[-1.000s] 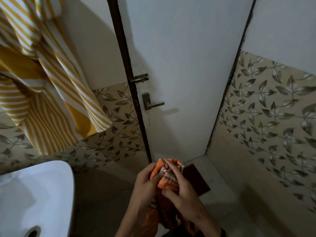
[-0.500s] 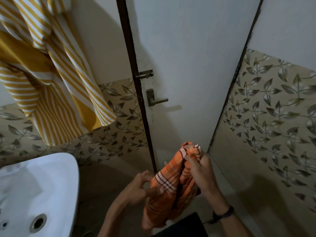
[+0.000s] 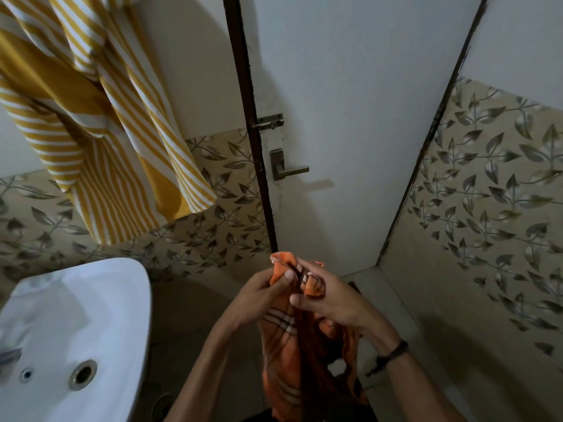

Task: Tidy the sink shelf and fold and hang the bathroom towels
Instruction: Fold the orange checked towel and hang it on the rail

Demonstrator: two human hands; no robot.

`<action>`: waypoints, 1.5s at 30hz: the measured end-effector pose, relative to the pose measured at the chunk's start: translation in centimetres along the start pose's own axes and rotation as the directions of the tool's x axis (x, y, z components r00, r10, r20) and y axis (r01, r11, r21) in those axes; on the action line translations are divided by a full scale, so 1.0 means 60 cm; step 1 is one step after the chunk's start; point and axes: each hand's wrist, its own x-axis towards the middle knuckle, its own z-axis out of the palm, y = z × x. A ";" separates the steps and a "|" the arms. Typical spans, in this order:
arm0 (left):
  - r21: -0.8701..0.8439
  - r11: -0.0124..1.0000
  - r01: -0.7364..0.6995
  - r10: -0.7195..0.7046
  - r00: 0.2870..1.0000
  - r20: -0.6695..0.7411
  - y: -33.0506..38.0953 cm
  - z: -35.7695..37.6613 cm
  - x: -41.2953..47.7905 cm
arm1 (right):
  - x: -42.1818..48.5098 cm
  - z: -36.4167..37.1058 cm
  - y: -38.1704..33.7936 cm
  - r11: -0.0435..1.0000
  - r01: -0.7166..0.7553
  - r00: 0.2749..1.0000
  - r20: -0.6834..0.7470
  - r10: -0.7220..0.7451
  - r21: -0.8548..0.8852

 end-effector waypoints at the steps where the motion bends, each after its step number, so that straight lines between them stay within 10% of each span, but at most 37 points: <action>1: 0.008 1.000 -0.006 0.006 1.000 0.020 0.001 0.000 0.002 | 0.000 -0.003 -0.002 0.999 -0.008 0.999 0.052 0.011 -0.051; 12: 0.245 0.969 0.034 -0.053 0.996 0.075 -0.035 -0.029 -0.012 | 0.022 -0.002 -0.005 0.999 0.003 0.877 -0.481 0.023 0.052; 18: -0.299 0.929 0.216 -0.286 0.934 -0.214 -0.025 -0.012 -0.028 | 0.044 -0.009 -0.002 0.981 0.005 0.871 -0.483 0.090 0.192; 23: -0.630 0.729 0.266 -0.481 0.855 -0.196 -0.009 0.003 -0.036 | 0.036 0.019 0.000 0.961 -0.035 0.878 -0.451 0.160 0.273; 45: -0.641 0.754 0.143 -0.436 0.839 -0.326 -0.051 0.026 -0.036 | 0.006 0.088 -0.027 0.983 -0.140 0.897 -0.405 0.176 0.118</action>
